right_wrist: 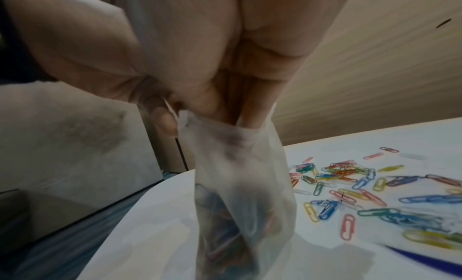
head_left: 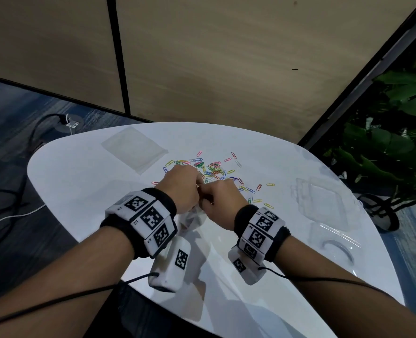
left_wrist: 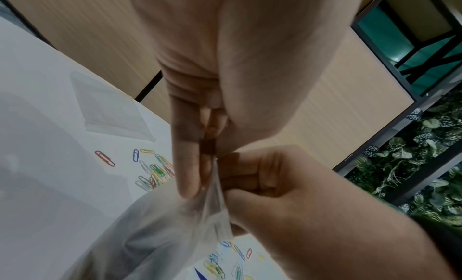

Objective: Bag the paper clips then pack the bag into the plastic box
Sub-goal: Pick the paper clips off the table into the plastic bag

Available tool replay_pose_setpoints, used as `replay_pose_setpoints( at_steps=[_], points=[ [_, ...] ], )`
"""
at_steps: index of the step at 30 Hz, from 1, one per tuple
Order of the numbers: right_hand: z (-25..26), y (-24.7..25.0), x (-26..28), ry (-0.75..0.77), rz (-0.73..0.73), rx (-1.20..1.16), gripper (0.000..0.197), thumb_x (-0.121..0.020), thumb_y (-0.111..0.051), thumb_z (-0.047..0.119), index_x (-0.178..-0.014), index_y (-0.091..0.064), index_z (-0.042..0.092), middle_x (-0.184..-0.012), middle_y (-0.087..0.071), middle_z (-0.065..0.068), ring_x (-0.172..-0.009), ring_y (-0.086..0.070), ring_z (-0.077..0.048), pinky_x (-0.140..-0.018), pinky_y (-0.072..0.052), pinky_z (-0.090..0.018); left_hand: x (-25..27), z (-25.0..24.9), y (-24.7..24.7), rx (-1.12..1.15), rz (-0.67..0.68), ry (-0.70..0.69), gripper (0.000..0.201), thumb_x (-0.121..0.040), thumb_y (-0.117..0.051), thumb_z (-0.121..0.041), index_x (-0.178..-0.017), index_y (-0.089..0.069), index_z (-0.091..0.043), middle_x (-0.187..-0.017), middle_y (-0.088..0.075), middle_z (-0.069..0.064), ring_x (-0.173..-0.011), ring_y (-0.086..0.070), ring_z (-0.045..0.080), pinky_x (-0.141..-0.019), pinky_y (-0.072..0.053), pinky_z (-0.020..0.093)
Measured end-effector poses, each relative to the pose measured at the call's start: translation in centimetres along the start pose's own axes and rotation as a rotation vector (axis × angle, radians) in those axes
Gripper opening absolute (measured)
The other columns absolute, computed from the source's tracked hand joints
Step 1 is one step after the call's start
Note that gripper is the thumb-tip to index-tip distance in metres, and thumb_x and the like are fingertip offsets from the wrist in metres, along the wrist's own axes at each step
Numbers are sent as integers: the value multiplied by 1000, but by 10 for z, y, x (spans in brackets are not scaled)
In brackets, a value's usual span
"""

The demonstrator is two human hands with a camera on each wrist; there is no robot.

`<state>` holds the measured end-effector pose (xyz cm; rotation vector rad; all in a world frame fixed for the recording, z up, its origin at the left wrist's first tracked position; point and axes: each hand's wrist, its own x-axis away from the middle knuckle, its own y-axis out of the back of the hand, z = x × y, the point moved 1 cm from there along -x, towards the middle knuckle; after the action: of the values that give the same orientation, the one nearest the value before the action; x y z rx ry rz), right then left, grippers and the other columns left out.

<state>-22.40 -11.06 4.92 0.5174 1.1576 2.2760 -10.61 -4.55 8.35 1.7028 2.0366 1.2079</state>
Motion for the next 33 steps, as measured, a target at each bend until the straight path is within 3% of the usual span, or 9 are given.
replay_pose_setpoints(
  at_steps=[3, 5, 8, 12, 15, 19, 25, 29, 33],
  points=[
    [-3, 11, 0, 61, 94, 5, 34, -76, -50, -6, -89, -75, 13, -85, -75, 0, -76, -66, -9, -74, -50, -19, 0, 3, 1, 28, -14, 23, 35, -91, -54, -1, -115, -74, -15, -108, -73, 14, -98, -71, 34, -92, -59, 43],
    [-11, 20, -2, 76, 42, -126, 26, -77, -63, -5, -90, -77, 13, -83, -76, 5, -74, -67, 3, -75, -50, -10, 3, 5, 1, 33, -18, 33, 37, -92, -55, -3, -125, -69, -15, -113, -71, 16, -103, -70, 34, -95, -58, 43],
    [-21, 33, -4, 19, 8, -421, 14, -77, -79, 6, -91, -76, 10, -84, -77, -2, -79, -73, -13, -80, -58, -24, 7, 9, 0, 23, -20, 34, 40, -94, -54, -3, -130, -64, -15, -119, -68, 15, -106, -69, 32, -96, -57, 42],
    [-61, 42, -16, -167, -57, -680, 9, -89, -67, 6, -95, -74, 7, -89, -75, -16, -85, -72, -31, -80, -60, -42, 5, 13, 4, 21, -23, 44, 42, -94, -51, 0, -131, -64, -15, -126, -65, 14, -107, -68, 32, -96, -57, 42],
    [-130, 48, -25, -439, -257, -240, 19, -93, -62, 20, -110, -71, 20, -113, -72, -7, -105, -68, -28, -98, -51, -37, 7, 13, 8, 13, -20, 48, 40, -95, -49, 2, -129, -65, -13, -124, -66, 14, -108, -68, 33, -95, -58, 43],
    [-204, 30, -17, -746, -18, 141, 55, -101, -41, 40, -150, -32, 16, -157, -30, -11, -140, -35, -31, -115, -27, -39, 11, 14, 11, -51, -11, 37, 38, -95, -50, 0, -128, -66, -12, -122, -66, 15, -101, -70, 34, -92, -59, 42],
    [-176, -12, -36, -512, 87, 237, 63, -96, -29, 50, -145, -35, 12, -156, -29, -11, -139, -34, -35, -115, -30, -46, 9, 11, 14, -74, 9, 36, 37, -96, -50, 1, -129, -66, -9, -123, -66, 16, -103, -70, 35, -94, -58, 41],
    [-137, -40, -43, -342, 163, 387, 59, -95, -45, 42, -149, -28, 27, -158, -23, -7, -139, -32, -34, -112, -35, -49, 8, 10, 12, -64, 10, 29, 36, -96, -50, 2, -126, -67, -8, -121, -67, 17, -103, -70, 35, -94, -58, 41],
    [-118, -48, -51, -236, 46, 570, 30, -94, -51, 13, -123, -60, 14, -122, -60, -13, -110, -59, -32, -90, -49, -35, 7, 12, 11, -46, 6, 35, 37, -95, -51, 2, -125, -68, -10, -116, -69, 17, -101, -70, 35, -92, -59, 43]
  ],
)
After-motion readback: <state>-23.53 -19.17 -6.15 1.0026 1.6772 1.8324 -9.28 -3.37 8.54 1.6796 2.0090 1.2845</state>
